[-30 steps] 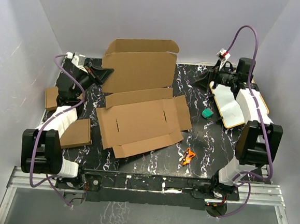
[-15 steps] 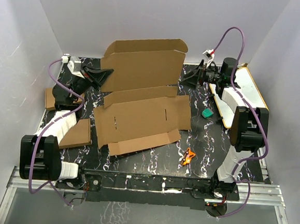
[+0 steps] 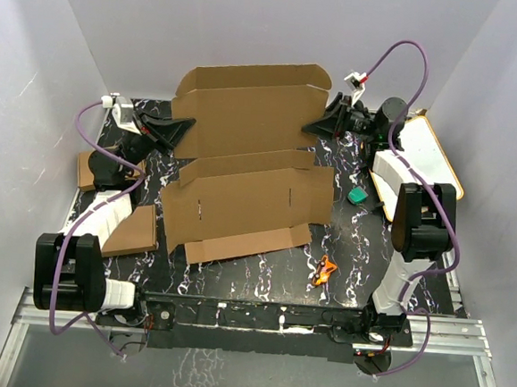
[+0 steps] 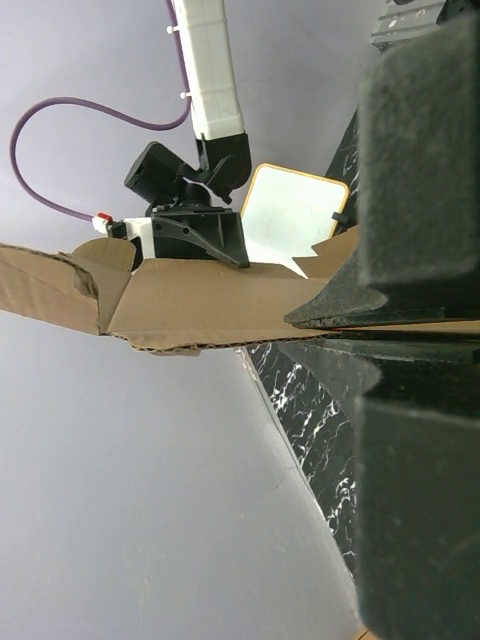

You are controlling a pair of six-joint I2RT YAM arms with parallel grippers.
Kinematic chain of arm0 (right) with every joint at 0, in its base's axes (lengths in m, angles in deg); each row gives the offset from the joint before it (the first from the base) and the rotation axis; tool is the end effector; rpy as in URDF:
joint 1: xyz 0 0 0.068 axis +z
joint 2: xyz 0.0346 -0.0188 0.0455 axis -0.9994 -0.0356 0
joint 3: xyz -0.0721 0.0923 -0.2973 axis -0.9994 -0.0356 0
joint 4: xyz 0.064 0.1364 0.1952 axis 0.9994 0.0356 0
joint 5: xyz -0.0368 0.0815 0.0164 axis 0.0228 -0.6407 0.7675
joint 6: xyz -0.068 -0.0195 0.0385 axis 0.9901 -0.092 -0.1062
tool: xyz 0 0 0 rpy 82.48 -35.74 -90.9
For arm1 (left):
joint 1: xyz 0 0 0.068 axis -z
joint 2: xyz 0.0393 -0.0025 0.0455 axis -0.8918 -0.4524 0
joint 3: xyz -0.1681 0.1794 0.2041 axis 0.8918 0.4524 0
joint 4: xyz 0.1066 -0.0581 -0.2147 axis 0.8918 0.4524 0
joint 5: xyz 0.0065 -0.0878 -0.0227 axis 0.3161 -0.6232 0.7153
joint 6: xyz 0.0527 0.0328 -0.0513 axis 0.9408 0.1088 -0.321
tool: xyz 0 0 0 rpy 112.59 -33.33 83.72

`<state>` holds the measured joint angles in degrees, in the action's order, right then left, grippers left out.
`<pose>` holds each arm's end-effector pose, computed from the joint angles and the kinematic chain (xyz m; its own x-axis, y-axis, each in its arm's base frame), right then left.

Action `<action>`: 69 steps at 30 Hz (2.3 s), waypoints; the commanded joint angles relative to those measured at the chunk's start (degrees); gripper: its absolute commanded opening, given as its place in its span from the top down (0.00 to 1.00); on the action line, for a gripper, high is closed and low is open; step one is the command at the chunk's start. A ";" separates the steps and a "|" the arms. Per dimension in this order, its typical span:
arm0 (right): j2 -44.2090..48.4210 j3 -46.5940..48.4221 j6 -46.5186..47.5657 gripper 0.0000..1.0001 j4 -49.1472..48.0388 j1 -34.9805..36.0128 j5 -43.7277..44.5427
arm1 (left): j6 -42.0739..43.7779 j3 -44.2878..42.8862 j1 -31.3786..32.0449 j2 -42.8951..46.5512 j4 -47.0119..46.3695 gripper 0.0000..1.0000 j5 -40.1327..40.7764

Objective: Fold the paper box

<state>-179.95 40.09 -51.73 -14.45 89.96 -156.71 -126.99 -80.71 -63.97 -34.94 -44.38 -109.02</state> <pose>0.4278 0.0827 0.3710 -0.3702 0.1308 -0.9197 -0.9081 0.1578 0.3880 0.2528 -0.0465 0.4255 0.1953 -0.4630 -0.8646 0.8485 0.5219 -0.0879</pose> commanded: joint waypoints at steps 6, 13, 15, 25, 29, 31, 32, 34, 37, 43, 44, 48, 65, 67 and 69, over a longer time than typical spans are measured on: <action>4.39 2.25 -4.53 0.92 -9.58 0.85 -3.23 | 2.60 -3.19 0.17 3.49 4.42 1.00 -0.84; 6.77 6.48 -3.71 0.92 -7.75 -1.79 -6.46 | 10.22 -8.68 -0.39 7.64 28.28 0.46 -3.29; 7.20 6.74 -2.79 0.92 -6.50 -1.82 -6.96 | 11.34 -10.81 -1.21 8.19 33.35 0.28 -5.08; 13.84 3.35 7.01 0.92 5.07 -1.82 -7.59 | 15.53 -27.71 -5.45 2.96 53.42 0.05 -17.33; 15.38 2.92 10.95 0.92 10.27 -1.82 -8.33 | 14.14 -32.22 -6.55 0.88 54.44 0.03 -21.28; 15.91 2.54 11.32 0.92 10.49 -1.82 -8.40 | 12.20 -34.44 -6.66 -0.82 53.52 0.03 -23.93; 16.14 2.38 11.41 0.92 10.57 -1.82 -8.39 | 10.62 -35.56 -6.62 -1.91 52.09 0.03 -25.58; 16.49 2.23 11.71 0.92 11.02 -1.82 -8.29 | 4.77 -37.30 -6.65 -4.00 47.41 0.04 -28.49; 17.04 1.92 13.00 0.92 12.57 -1.82 -8.02 | 0.38 -39.75 -6.58 -6.47 43.74 0.05 -30.74; 17.53 2.18 15.71 0.92 16.48 -1.78 -7.59 | 3.33 -46.12 -6.20 -10.10 51.48 0.17 -31.80; 17.42 2.24 15.89 0.92 16.89 -1.82 -7.59 | 4.36 -47.49 -6.03 -10.82 53.13 0.20 -32.19; 16.96 4.03 18.00 0.92 20.55 -0.78 -7.47 | 10.79 -52.53 -5.93 -12.88 61.92 0.33 -32.36; 16.02 8.67 25.05 0.92 31.26 2.90 -4.96 | 19.25 -57.00 -4.09 -16.86 67.37 0.58 -34.98; 15.90 8.73 25.24 0.92 31.34 2.91 -4.93 | 19.23 -56.82 -3.73 -16.86 66.99 0.74 -35.76; 15.85 8.73 25.24 0.92 31.36 2.87 -4.92 | 18.25 -56.22 -3.63 -16.57 65.58 0.78 -36.60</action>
<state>-164.93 45.38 -28.56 17.44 92.74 -162.20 -109.48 -135.12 -68.21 -52.90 22.70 -142.53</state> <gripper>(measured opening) 0.091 0.248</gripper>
